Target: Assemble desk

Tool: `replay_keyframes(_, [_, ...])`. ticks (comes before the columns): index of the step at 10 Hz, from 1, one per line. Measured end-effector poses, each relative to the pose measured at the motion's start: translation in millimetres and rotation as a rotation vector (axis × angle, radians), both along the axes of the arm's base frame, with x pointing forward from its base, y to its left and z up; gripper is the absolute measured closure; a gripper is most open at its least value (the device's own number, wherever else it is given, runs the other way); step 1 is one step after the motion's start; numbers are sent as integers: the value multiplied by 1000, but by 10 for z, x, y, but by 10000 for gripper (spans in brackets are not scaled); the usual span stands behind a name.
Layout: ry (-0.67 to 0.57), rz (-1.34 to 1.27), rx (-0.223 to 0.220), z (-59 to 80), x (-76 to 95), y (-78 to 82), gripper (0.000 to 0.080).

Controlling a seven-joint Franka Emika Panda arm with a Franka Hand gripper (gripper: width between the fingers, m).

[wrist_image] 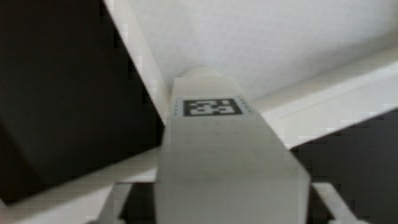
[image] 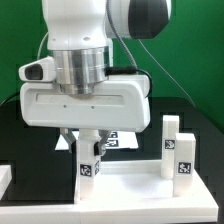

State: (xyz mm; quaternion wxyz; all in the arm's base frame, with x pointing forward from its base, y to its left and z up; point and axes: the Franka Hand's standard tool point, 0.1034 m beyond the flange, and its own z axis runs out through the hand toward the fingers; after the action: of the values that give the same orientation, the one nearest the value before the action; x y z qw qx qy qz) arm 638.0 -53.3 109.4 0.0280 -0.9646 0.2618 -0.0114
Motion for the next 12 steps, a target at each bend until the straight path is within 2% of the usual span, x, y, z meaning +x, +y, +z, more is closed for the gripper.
replay_keyframes(3, [35,-633,108,1,-15,-48,509])
replay_keyframes(6, [60,-841,114,-1,-23,-13,509])
replay_keyframes(8, [57,-724,112,-2,-29,6,508])
replay_keyframes(9, [78,-545,117,-14,-60,74,317])
replay_keyframes(10, [103,-368,131,-35,-76,117,190])
replay_keyframes(11, [91,-316,129,-39,-70,126,190])
replay_keyframes(12, [86,-261,128,-45,-75,121,157])
